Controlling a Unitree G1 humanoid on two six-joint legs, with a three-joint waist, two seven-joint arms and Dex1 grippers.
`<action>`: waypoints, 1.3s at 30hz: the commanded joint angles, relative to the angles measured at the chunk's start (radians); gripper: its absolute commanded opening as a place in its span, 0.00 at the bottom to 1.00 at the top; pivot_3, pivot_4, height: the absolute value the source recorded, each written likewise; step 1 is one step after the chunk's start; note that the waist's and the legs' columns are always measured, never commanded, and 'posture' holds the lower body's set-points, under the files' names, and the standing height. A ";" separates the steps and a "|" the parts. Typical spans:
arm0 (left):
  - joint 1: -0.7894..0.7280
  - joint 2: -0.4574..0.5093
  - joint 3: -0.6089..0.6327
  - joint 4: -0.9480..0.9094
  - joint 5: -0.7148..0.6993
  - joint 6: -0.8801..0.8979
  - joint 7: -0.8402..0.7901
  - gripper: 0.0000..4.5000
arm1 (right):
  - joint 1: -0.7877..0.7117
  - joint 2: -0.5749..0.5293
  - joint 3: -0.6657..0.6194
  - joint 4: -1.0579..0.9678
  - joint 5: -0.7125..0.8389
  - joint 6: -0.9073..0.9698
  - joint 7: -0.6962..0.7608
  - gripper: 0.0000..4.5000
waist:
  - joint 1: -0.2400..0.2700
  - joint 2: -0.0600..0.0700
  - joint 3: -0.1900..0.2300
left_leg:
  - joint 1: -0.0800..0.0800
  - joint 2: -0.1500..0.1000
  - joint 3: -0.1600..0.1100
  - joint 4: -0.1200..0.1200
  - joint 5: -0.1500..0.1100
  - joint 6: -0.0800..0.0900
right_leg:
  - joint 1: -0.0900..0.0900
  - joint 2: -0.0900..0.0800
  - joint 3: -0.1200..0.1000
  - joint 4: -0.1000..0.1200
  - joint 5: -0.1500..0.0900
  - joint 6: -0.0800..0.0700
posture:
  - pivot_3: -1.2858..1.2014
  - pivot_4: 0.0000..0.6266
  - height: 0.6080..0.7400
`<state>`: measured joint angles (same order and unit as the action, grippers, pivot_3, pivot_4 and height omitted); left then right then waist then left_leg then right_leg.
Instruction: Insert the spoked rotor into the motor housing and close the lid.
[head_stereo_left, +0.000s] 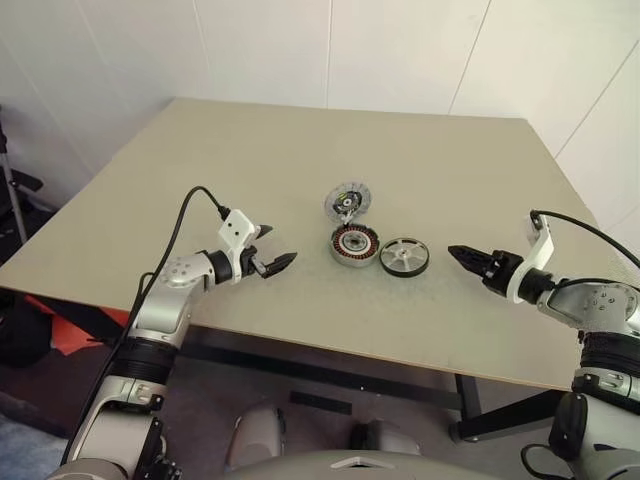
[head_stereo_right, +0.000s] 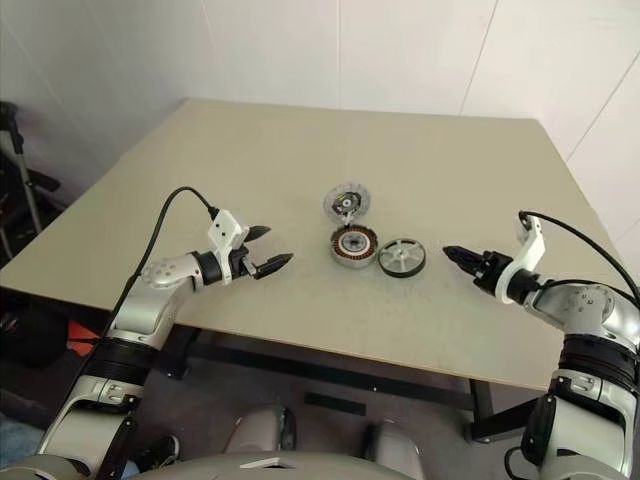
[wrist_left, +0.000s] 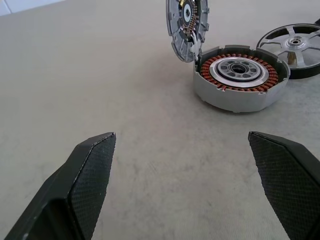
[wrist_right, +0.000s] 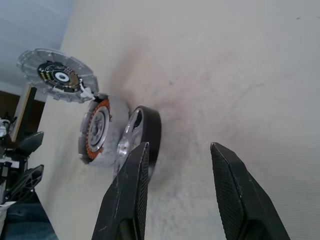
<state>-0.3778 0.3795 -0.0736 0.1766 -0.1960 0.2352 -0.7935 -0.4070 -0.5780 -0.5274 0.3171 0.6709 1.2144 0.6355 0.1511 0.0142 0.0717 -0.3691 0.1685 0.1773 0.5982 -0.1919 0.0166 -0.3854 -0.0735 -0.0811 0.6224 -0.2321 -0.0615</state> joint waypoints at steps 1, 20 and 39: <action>-0.016 0.000 0.001 -0.007 -0.001 -0.022 -0.002 1.00 | 0.014 0.044 0.004 -0.092 0.050 0.036 -0.024 0.49 | 0.001 0.000 0.000 | 0.000 0.000 0.000 0.000 0.000 0.000 | 0.000 0.000 0.000 0.000 0.000 0.001 | 0.52 0.00 1.00; -0.006 0.015 0.013 -0.017 -0.002 -0.023 0.002 1.00 | 0.020 0.095 0.031 -0.099 0.077 0.033 -0.077 0.08 | 0.000 0.000 -0.002 | 0.002 0.000 0.000 -0.001 0.001 -0.001 | 0.002 0.000 0.000 0.000 -0.001 0.002 | 0.52 0.00 1.00; -0.020 0.012 0.000 0.005 0.008 -0.038 -0.003 1.00 | -0.151 0.195 -0.249 -0.024 0.329 0.200 -0.322 0.08 | 0.001 0.002 -0.002 | -0.003 -0.001 0.000 -0.003 0.001 -0.002 | -0.003 0.000 0.000 -0.002 0.003 -0.004 | 0.52 0.00 1.00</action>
<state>-0.3803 0.3865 -0.0773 0.1916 -0.1898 0.2168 -0.7940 -0.5459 -0.3858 -0.7719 0.3423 0.9551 1.3883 0.3315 0.1517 0.0159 0.0693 -0.3721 0.1679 0.1776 0.5952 -0.1906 0.0143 -0.3887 -0.0737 -0.0810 0.6207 -0.2290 -0.0651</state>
